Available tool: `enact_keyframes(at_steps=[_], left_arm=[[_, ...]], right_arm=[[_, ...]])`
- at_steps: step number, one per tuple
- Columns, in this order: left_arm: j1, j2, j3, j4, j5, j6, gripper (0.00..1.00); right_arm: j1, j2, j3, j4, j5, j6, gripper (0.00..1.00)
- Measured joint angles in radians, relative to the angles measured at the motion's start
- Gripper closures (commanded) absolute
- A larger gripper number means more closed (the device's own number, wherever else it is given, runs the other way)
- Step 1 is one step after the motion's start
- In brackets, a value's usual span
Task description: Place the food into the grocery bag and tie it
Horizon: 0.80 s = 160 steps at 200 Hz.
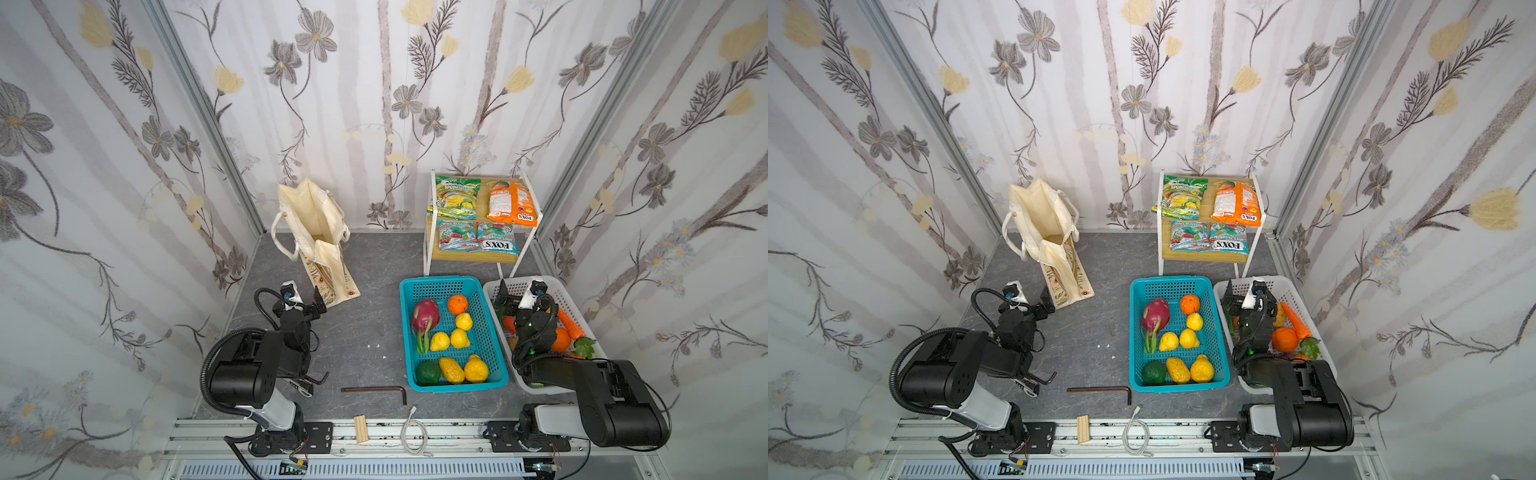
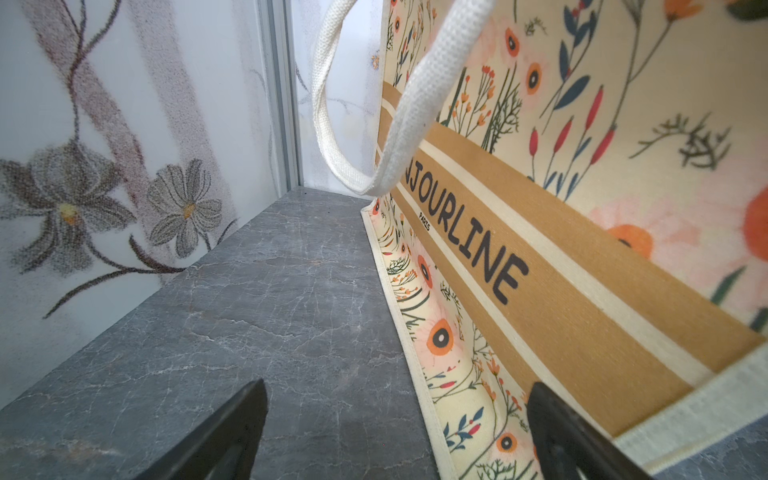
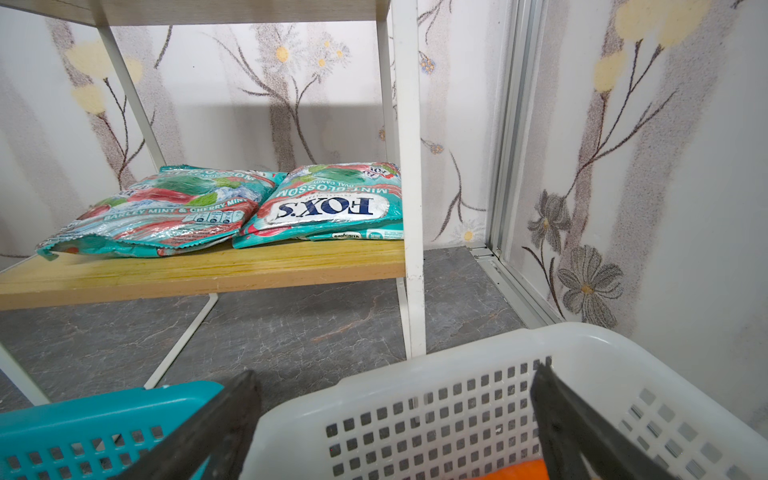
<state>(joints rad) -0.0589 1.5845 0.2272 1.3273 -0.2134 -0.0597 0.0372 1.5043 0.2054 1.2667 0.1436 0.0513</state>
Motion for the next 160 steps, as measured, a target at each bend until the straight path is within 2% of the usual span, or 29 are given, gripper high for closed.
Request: enact_keyframes(at_steps=[54, 91, 123, 160], left_arm=[[0.001, -0.002, -0.001, 0.000, -0.005, -0.002, 0.00], [-0.001, -0.069, -0.030, 0.000, -0.045, -0.019, 0.00], [-0.006, -0.234, -0.086, -0.016, -0.108, -0.027, 0.00], [-0.006, -0.444, -0.101, -0.074, -0.141, -0.095, 0.00]], right_arm=[[0.000, 0.000, 0.000, 0.000, 0.000, 0.000, 0.00], [0.000, -0.022, -0.005, -0.013, -0.009, -0.004, 0.00], [0.000, -0.155, -0.006, -0.074, -0.010, -0.007, 0.00], [0.001, -0.327, 0.095, -0.317, -0.016, 0.041, 0.00]])
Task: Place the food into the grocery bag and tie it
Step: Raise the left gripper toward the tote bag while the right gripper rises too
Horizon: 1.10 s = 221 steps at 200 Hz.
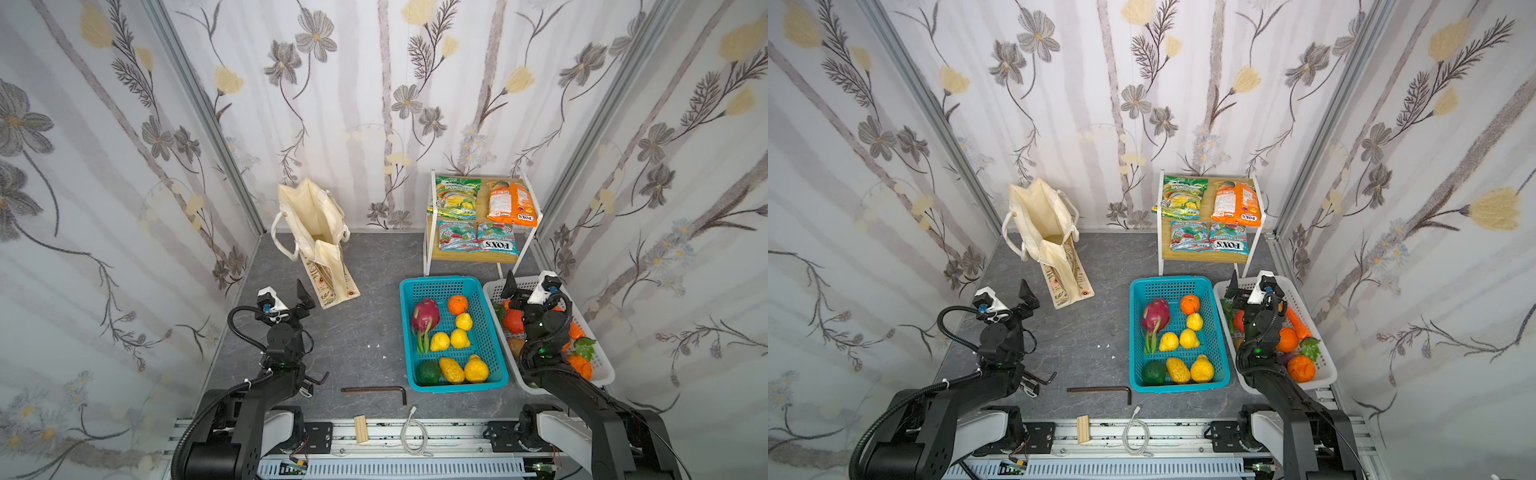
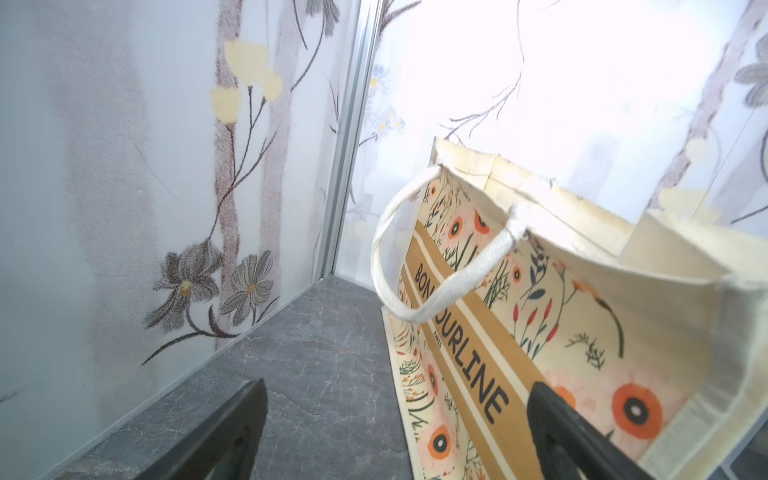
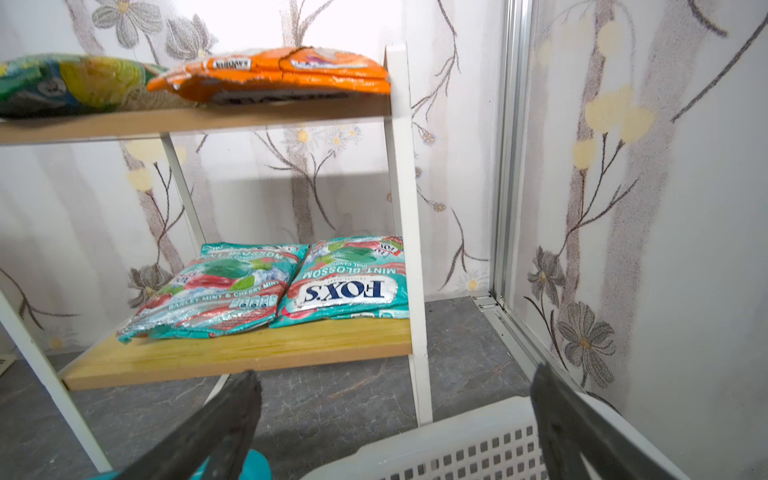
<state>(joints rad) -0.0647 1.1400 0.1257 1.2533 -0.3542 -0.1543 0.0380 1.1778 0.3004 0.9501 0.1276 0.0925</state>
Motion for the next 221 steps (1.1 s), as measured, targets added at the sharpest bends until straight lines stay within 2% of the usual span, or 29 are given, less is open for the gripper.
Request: enact_keyframes(at_steps=[29, 46, 72, 98, 112, 138, 167, 195, 221], left_arm=[[0.000, -0.158, -0.008, -0.095, 0.010, -0.103, 0.00], [-0.001, -0.259, 0.014, -0.142, 0.005, -0.185, 0.00], [0.002, -0.356, 0.079, -0.213, 0.067, -0.306, 0.00], [0.027, -0.438, 0.093, -0.283, 0.116, -0.391, 0.00], [0.044, -0.466, 0.154, -0.373, 0.148, -0.407, 0.00], [0.060, -0.430, 0.302, -0.554, 0.202, -0.422, 0.00], [0.058, -0.278, 0.553, -0.835, 0.285, -0.388, 0.00], [0.052, -0.202, 0.681, -1.042, 0.324, -0.305, 0.00], [0.046, -0.149, 0.826, -1.147, 0.349, -0.241, 0.00]], right_arm=[[-0.002, -0.116, 0.118, -0.243, -0.068, 0.102, 0.00], [-0.003, -0.190, 0.164, -0.327, -0.126, 0.188, 0.00], [-0.003, -0.261, 0.126, -0.293, -0.229, 0.317, 0.00], [-0.003, -0.222, 0.147, -0.260, -0.343, 0.402, 0.00], [0.003, -0.192, 0.182, -0.254, -0.394, 0.427, 0.00], [0.047, -0.159, 0.231, -0.306, -0.406, 0.429, 0.00], [0.128, -0.140, 0.326, -0.434, -0.360, 0.370, 0.00], [0.272, -0.107, 0.417, -0.556, -0.311, 0.263, 0.00], [0.406, -0.077, 0.500, -0.650, -0.225, 0.208, 0.00]])
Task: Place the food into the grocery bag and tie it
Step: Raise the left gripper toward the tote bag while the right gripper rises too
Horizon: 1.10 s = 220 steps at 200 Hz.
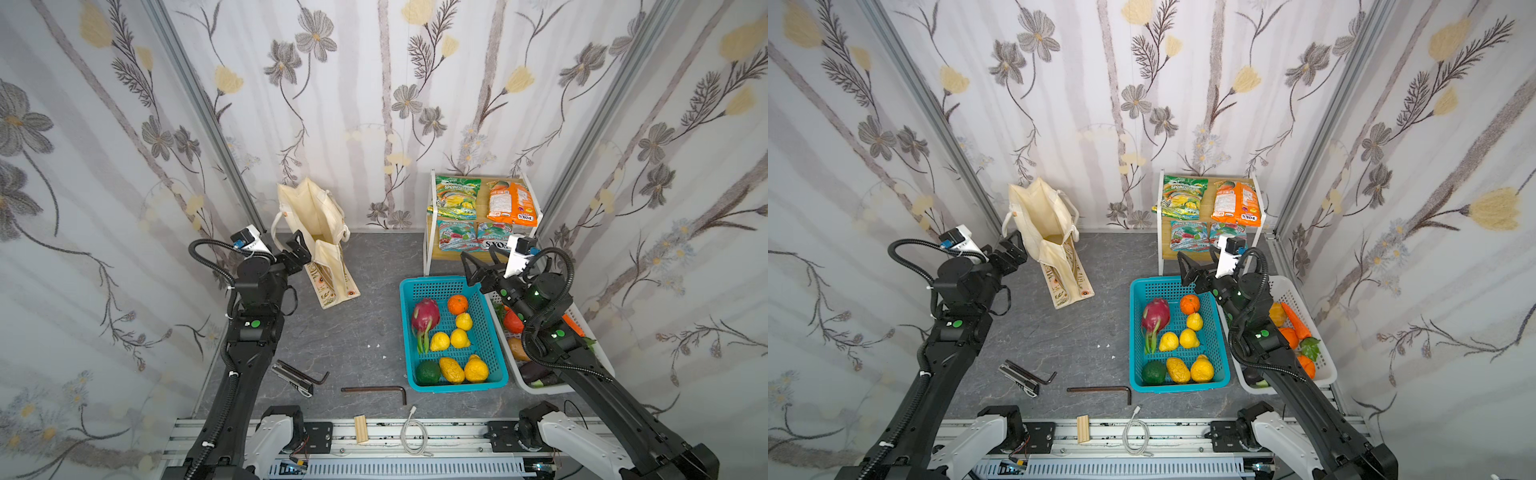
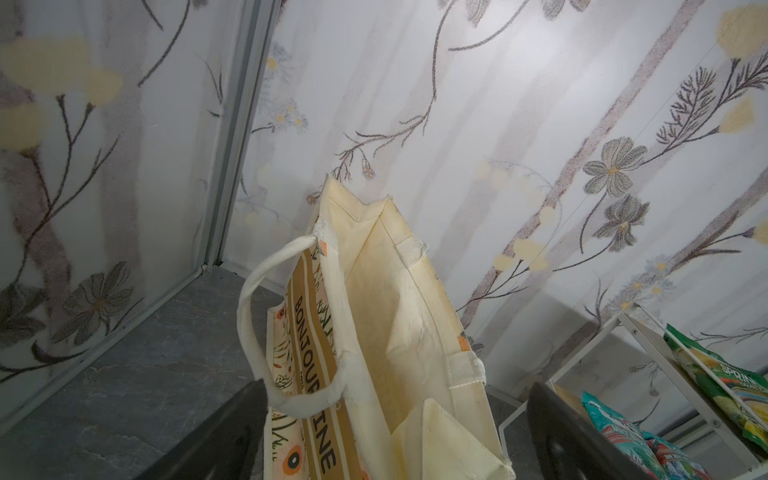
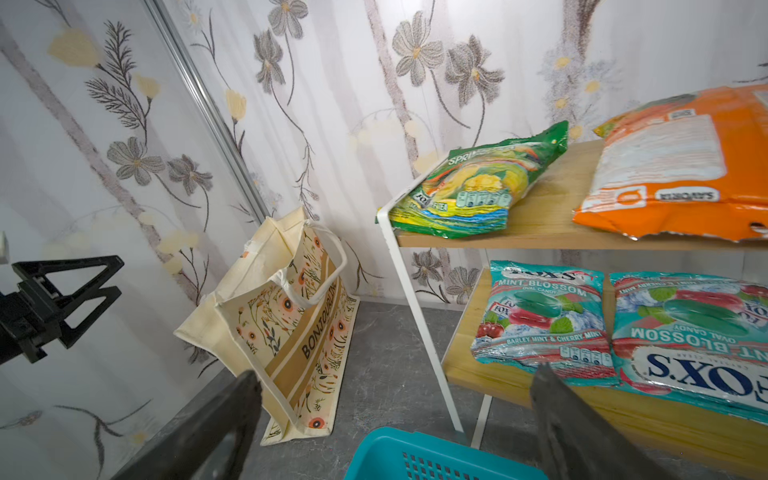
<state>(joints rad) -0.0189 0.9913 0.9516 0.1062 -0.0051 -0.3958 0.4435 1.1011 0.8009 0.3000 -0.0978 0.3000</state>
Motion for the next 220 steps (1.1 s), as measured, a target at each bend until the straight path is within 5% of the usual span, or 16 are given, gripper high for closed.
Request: enact_keyframes(at_steps=[89, 220], left_arm=[[-0.160, 0.328, 0.350, -0.278, -0.034, 0.153, 0.00], [-0.283, 0.750, 0.721, -0.486, -0.311, 0.343, 0.08]], right_arm=[[0.190, 0.164, 0.209, -0.238, 0.109, 0.063, 0.00], [0.207, 0.219, 0.224, -0.265, 0.105, 0.056, 0.00]])
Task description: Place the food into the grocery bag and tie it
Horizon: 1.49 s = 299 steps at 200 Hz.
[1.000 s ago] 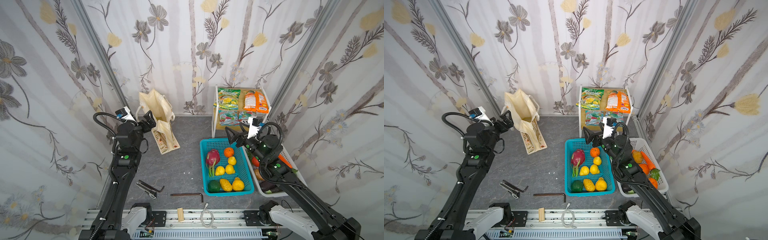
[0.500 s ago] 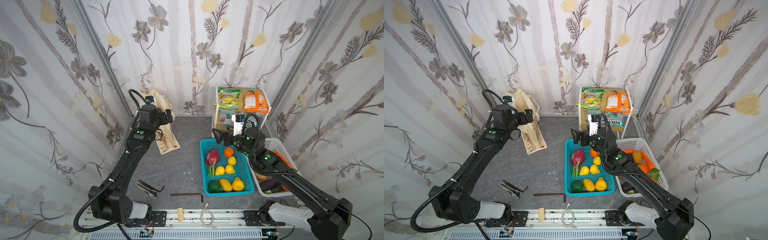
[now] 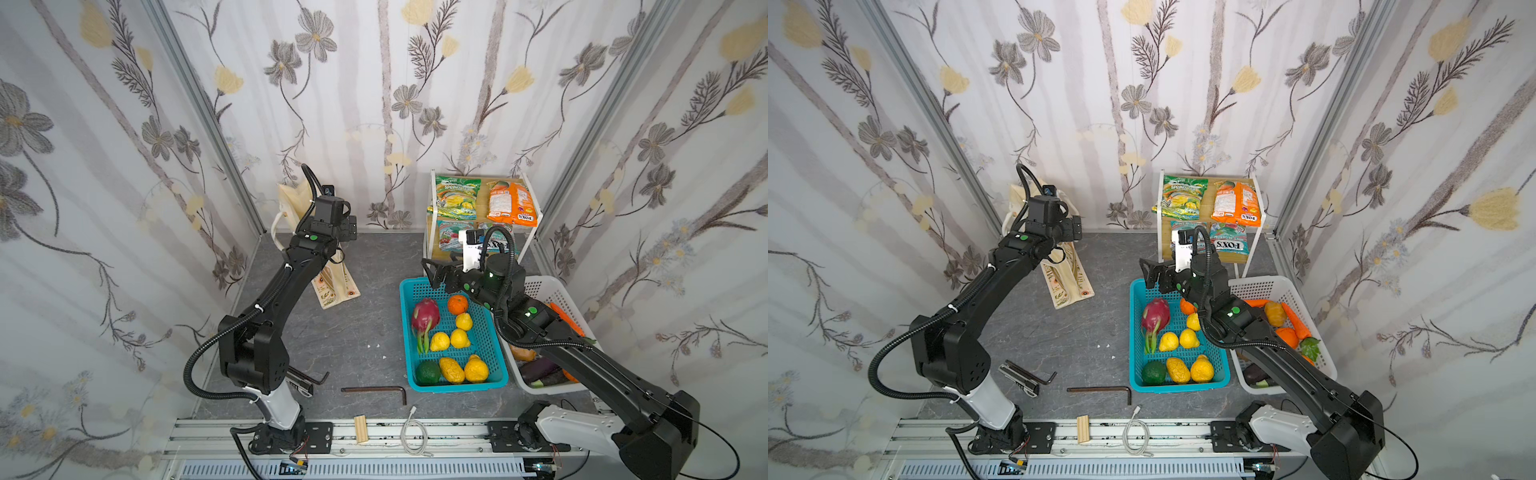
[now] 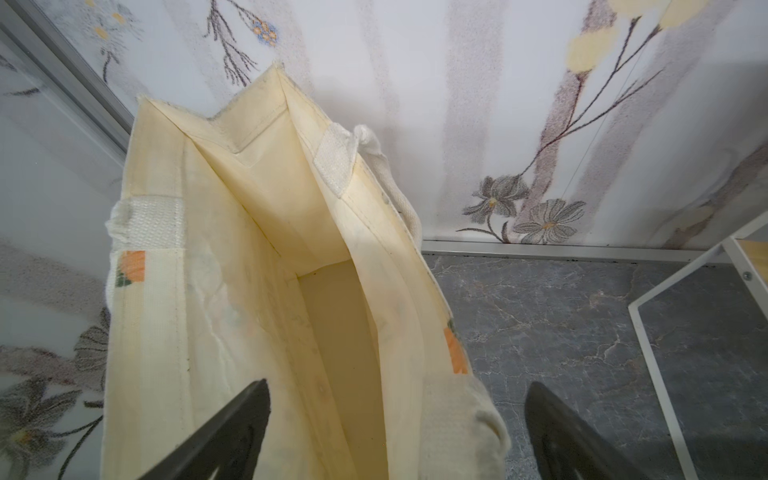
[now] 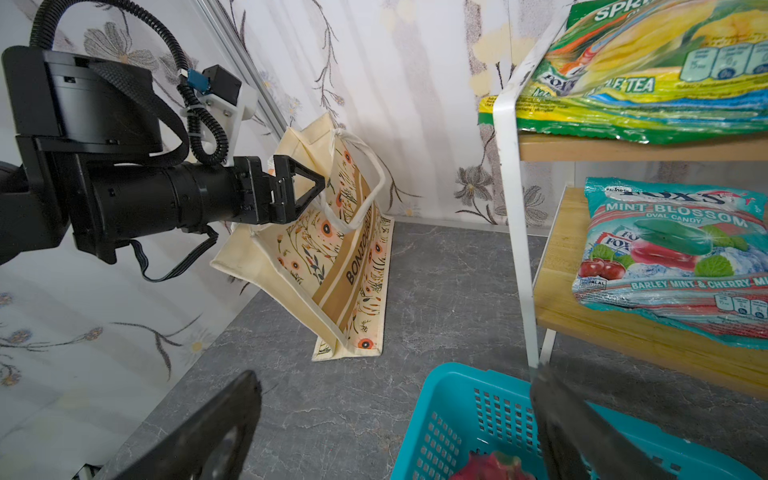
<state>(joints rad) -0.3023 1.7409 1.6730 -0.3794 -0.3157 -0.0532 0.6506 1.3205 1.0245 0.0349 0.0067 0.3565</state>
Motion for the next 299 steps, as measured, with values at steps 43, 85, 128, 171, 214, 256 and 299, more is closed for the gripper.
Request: enact_keyframes(at_steps=[43, 85, 128, 171, 214, 256, 299], left_arm=[[-0.009, 0.116, 0.124, -0.066, -0.041, 0.029, 0.13], [-0.014, 0.190, 0.196, -0.127, -0.057, 0.059, 0.55], [-0.021, 0.147, 0.173, -0.172, -0.029, 0.068, 0.98], [-0.065, 0.008, 0.060, -0.189, 0.057, 0.039, 0.99], [-0.135, -0.174, -0.111, -0.217, 0.165, -0.008, 0.99], [-0.250, -0.277, -0.217, -0.253, 0.195, -0.063, 1.00], [-0.343, -0.364, -0.309, -0.281, 0.204, -0.138, 0.90]], right_arm=[[0.000, 0.003, -0.009, -0.005, 0.004, -0.022, 0.00], [0.000, 0.007, -0.013, 0.000, 0.003, -0.022, 0.00], [0.000, 0.009, -0.014, 0.000, 0.003, -0.017, 0.00], [0.000, 0.005, -0.027, 0.000, 0.000, -0.006, 0.00], [0.002, -0.020, -0.063, 0.008, 0.000, 0.010, 0.00], [0.005, -0.014, -0.080, 0.018, -0.017, 0.037, 0.00], [0.016, 0.007, -0.080, 0.025, -0.038, 0.054, 0.00]])
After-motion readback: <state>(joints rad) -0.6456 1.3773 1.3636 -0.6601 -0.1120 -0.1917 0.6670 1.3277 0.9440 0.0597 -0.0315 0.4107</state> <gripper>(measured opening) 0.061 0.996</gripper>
